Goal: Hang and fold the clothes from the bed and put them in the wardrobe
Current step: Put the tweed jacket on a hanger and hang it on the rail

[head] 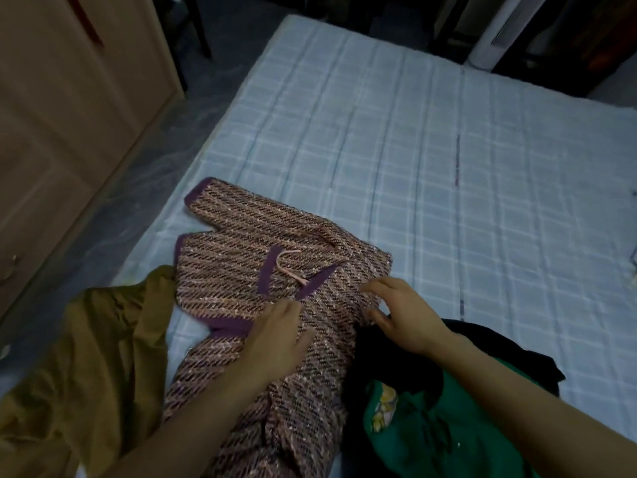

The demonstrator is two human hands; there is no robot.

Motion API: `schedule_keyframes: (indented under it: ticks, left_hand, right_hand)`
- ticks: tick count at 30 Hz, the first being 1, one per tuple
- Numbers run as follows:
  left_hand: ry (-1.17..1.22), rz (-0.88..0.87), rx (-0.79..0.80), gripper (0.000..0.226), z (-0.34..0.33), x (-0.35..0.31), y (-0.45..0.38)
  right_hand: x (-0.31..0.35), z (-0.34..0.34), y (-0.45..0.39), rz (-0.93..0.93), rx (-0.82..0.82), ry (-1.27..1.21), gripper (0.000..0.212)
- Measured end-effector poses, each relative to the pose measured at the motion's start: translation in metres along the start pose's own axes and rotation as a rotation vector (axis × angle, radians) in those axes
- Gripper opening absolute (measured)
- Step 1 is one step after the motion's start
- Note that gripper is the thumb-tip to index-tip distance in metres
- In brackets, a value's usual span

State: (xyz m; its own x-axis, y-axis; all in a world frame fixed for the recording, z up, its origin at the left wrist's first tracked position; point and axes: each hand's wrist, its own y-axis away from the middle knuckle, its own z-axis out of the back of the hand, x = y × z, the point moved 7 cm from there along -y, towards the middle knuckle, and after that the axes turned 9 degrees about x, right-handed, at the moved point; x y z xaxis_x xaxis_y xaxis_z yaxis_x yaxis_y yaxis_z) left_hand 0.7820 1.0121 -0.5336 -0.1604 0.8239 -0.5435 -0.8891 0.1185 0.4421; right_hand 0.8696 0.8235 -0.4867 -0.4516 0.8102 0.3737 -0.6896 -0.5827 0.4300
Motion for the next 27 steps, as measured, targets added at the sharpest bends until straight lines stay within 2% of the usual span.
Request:
schedule_keyframes:
  ticks: [8, 13, 18, 24, 27]
  left_hand:
    - [0.083, 0.153, 0.001, 0.043, -0.039, 0.034, -0.047]
    - [0.116, 0.179, -0.023, 0.039, -0.047, 0.037, -0.058]
    - [0.098, 0.267, -0.015, 0.042, -0.051, 0.039, -0.057]
    - [0.093, 0.346, -0.025, 0.03, -0.052, 0.031, -0.051]
    - [0.105, 0.332, -0.069, 0.03, -0.052, 0.022, -0.043]
  right_hand:
    - [-0.035, -0.029, -0.101, 0.066, 0.013, 0.042, 0.041]
    - [-0.059, -0.051, -0.141, 0.035, 0.12, 0.157, 0.043]
    - [-0.071, -0.058, -0.149, -0.002, 0.088, 0.271, 0.043]
    - [-0.073, -0.052, -0.134, -0.005, -0.007, 0.226, 0.03]
    - [-0.073, -0.046, -0.124, -0.026, -0.022, 0.166, 0.032]
